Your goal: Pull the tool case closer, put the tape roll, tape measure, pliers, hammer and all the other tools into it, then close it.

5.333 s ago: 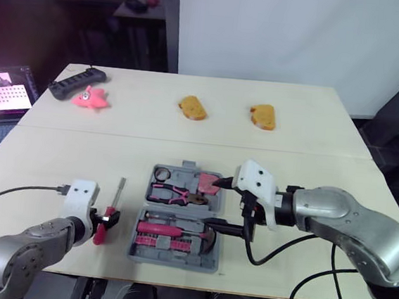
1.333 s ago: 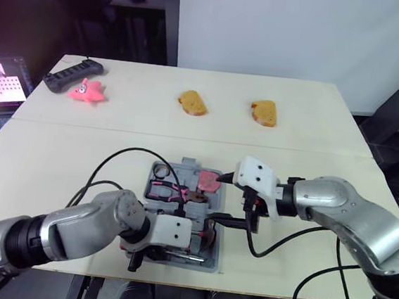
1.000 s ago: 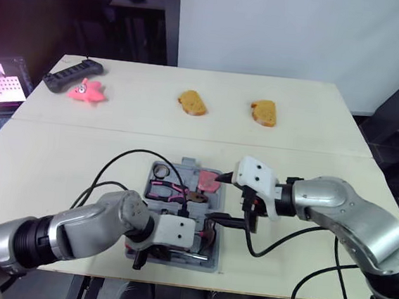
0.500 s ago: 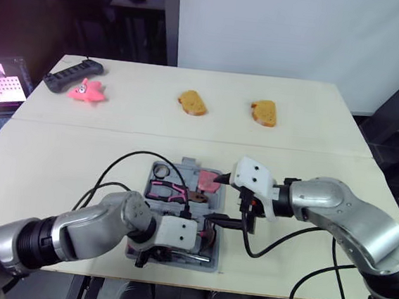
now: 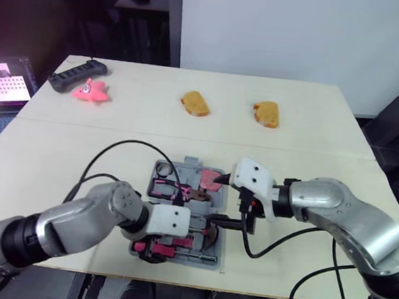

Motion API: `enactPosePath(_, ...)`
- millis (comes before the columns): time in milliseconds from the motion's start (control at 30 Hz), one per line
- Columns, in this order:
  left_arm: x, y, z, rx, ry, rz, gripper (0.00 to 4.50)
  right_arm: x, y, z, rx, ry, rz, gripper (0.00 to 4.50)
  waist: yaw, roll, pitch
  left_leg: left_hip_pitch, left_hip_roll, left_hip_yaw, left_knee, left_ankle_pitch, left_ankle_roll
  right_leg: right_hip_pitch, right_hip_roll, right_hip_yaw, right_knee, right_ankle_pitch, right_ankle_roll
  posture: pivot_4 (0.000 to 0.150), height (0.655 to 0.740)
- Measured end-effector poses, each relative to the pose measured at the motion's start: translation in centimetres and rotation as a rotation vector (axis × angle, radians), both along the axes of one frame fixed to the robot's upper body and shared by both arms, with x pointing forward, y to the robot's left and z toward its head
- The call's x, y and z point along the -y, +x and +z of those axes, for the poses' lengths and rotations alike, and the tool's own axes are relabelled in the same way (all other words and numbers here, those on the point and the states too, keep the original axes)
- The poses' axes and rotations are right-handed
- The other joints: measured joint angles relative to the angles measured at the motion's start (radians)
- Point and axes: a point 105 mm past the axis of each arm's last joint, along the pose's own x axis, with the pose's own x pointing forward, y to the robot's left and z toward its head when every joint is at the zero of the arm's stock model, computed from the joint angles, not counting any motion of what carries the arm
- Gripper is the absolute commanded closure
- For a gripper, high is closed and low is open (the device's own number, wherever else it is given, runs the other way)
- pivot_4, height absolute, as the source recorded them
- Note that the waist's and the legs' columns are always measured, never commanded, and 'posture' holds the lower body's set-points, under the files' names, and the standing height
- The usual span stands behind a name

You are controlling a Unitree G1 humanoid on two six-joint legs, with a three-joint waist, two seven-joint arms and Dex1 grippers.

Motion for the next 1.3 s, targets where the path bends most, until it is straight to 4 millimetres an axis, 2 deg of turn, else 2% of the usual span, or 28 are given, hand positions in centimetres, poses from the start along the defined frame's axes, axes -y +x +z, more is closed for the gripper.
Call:
enactPosePath(167, -1.2, -0.4, 1.1, -0.042, -0.08, 0.055, 0.15, -0.1, 0.0, 0.0, -0.001, 0.003, -0.003, 0.0, -0.007, 0.0, 0.0, 0.0, 0.0, 0.0, 0.0, 0.0, 0.0, 0.0, 0.0, 0.0, 0.0, 0.0, 0.0, 0.15, 0.74)
enactPosePath(300, -1.4, -0.9, 1.1, -0.04, -0.204, 0.037, 0.15, 0.0, 0.1, -0.1, -0.005, 0.0, -0.012, 0.0, -0.01, 0.0, 0.0, 0.0, 0.0, 0.0, -0.001, 0.0, 0.0, 0.0, 0.0, 0.0, 0.0, 0.0, 0.0, 0.15, 0.74)
enactPosePath(333, -1.4, -1.1, 0.8, -0.048, -0.234, 0.037, 0.37, 0.1, 0.1, -0.1, -0.006, -0.001, -0.013, 0.0, -0.009, 0.0, 0.0, 0.0, 0.0, 0.0, -0.001, 0.0, 0.0, 0.0, 0.0, 0.0, 0.0, 0.0, 0.0, 0.15, 0.74)
enactPosePath(400, -1.3, -1.1, 0.5, -0.04, -0.341, 0.049, 1.0, 0.1, 0.1, -0.1, -0.006, -0.002, -0.017, 0.0, -0.009, 0.001, 0.0, 0.0, 0.0, 0.0, -0.001, 0.0, 0.0, 0.0, -0.001, 0.0, 0.0, 0.0, 0.0, 0.15, 0.74)
enactPosePath(467, -0.9, -1.1, -0.1, -0.051, -0.461, 0.089, 1.87, 0.2, 0.1, -0.2, -0.008, -0.003, -0.02, 0.0, -0.009, 0.0, 0.0, 0.0, 0.0, 0.001, -0.001, 0.0, 0.0, 0.0, -0.001, 0.0, 0.0, 0.0, 0.0, 0.15, 0.74)
enactPosePath(600, -1.0, -1.2, -0.3, -0.034, -0.536, 0.1, 4.15, 0.2, 0.1, -0.1, -0.01, 0.0, -0.026, 0.0, -0.007, 0.001, 0.0, 0.0, 0.0, 0.0, -0.001, 0.0, 0.0, 0.0, -0.001, 0.0, 0.0, 0.0, 0.0, 0.15, 0.74)
enactPosePath(633, -0.8, -1.2, -0.1, -0.017, -0.561, 0.094, 4.45, 0.3, 0.1, -0.1, -0.01, 0.002, -0.028, 0.0, -0.007, 0.001, 0.0, 0.0, 0.0, 0.001, -0.001, 0.0, 0.0, 0.0, -0.001, 0.0, 0.0, 0.0, 0.0, 0.15, 0.74)
enactPosePath(833, -1.5, -1.5, -2.3, -0.012, -0.533, 0.106, 4.45, 0.5, 0.0, -0.2, -0.015, 0.002, -0.043, 0.0, -0.011, 0.001, 0.0, 0.001, 0.0, 0.0, -0.002, 0.0, 0.0, 0.0, 0.0, 0.0, 0.0, 0.0, 0.0, 0.15, 0.74)
enactPosePath(1167, -0.4, -2.0, -3.7, -0.024, -0.51, 0.058, 4.45, 0.4, -0.2, -0.2, -0.016, -0.002, -0.047, 0.0, -0.01, 0.001, 0.0, 0.001, 0.0, 0.001, -0.002, 0.0, 0.0, 0.0, 0.0, 0.0, 0.0, 0.0, 0.0, 0.15, 0.74)
enactPosePath(1300, -0.9, -1.8, -4.6, -0.009, -0.424, 0.035, 4.45, 0.5, -0.2, -0.3, -0.025, -0.004, -0.051, 0.0, -0.011, 0.001, 0.0, 0.001, 0.0, 0.001, -0.002, 0.0, 0.0, 0.0, 0.0, 0.0, 0.0, 0.0, 0.0, 0.15, 0.74)
